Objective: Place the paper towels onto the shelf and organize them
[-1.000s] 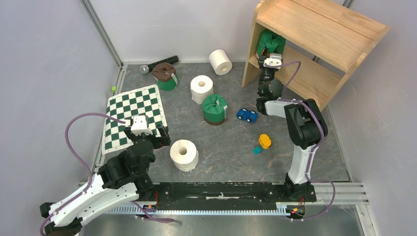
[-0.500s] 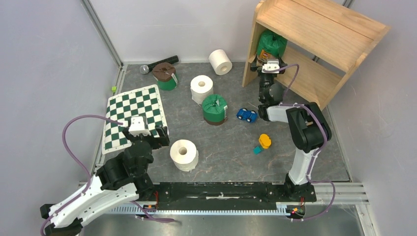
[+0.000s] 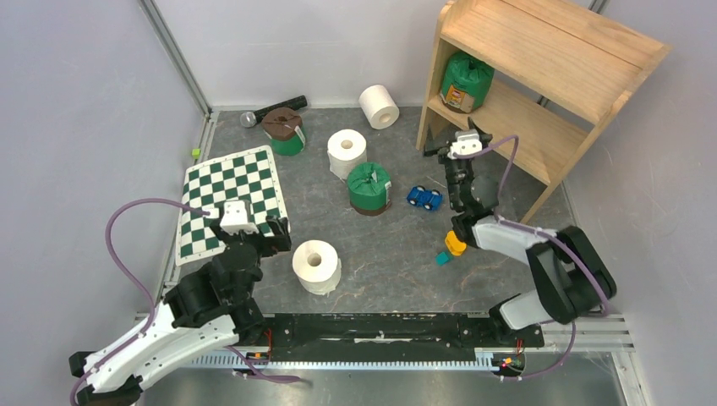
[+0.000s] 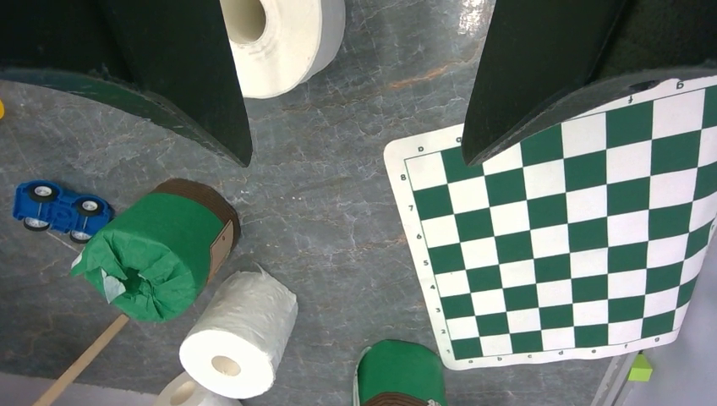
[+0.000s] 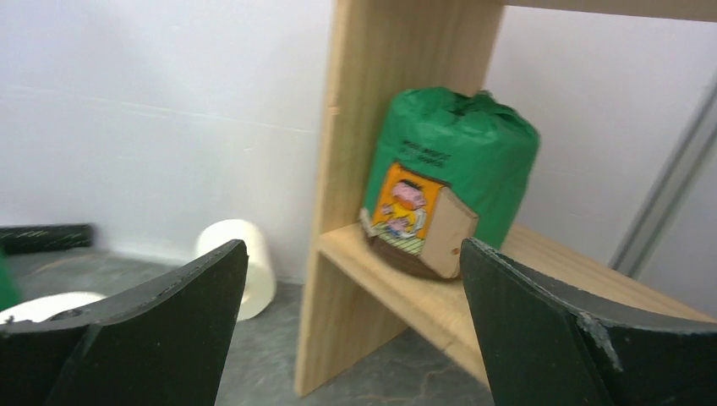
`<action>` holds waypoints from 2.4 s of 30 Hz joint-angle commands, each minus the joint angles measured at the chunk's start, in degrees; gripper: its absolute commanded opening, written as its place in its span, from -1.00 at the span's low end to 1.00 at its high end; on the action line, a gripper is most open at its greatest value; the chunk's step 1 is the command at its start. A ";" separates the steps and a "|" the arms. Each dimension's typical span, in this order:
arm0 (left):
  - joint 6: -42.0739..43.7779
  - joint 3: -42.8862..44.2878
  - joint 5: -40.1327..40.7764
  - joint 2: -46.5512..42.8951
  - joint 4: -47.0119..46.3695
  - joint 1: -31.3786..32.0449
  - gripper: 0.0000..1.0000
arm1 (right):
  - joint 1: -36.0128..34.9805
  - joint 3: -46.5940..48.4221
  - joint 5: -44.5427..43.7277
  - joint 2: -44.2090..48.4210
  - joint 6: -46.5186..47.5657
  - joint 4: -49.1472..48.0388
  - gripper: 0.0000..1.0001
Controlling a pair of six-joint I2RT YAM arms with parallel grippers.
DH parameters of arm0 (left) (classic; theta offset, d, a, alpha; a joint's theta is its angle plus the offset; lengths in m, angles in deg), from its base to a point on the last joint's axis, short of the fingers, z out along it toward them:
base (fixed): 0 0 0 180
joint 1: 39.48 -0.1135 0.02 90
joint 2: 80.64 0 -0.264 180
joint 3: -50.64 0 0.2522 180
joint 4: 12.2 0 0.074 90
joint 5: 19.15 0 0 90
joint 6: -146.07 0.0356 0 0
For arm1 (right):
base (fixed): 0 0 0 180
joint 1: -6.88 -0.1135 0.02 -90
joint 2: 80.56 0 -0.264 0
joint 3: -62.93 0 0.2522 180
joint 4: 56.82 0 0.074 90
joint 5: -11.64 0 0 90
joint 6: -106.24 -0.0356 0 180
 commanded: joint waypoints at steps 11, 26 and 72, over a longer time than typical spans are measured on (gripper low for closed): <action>4.24 9.84 -12.22 20.33 -4.96 0.02 0.99 | -10.42 -9.50 4.99 23.47 -11.86 35.45 0.96; 32.34 42.30 -50.05 61.30 0.97 -19.98 0.95 | -10.42 -18.10 9.58 33.79 -11.77 42.21 0.96; 43.43 78.99 -67.89 99.87 22.09 -22.19 0.23 | -10.42 -21.61 9.08 43.99 -11.64 48.45 0.96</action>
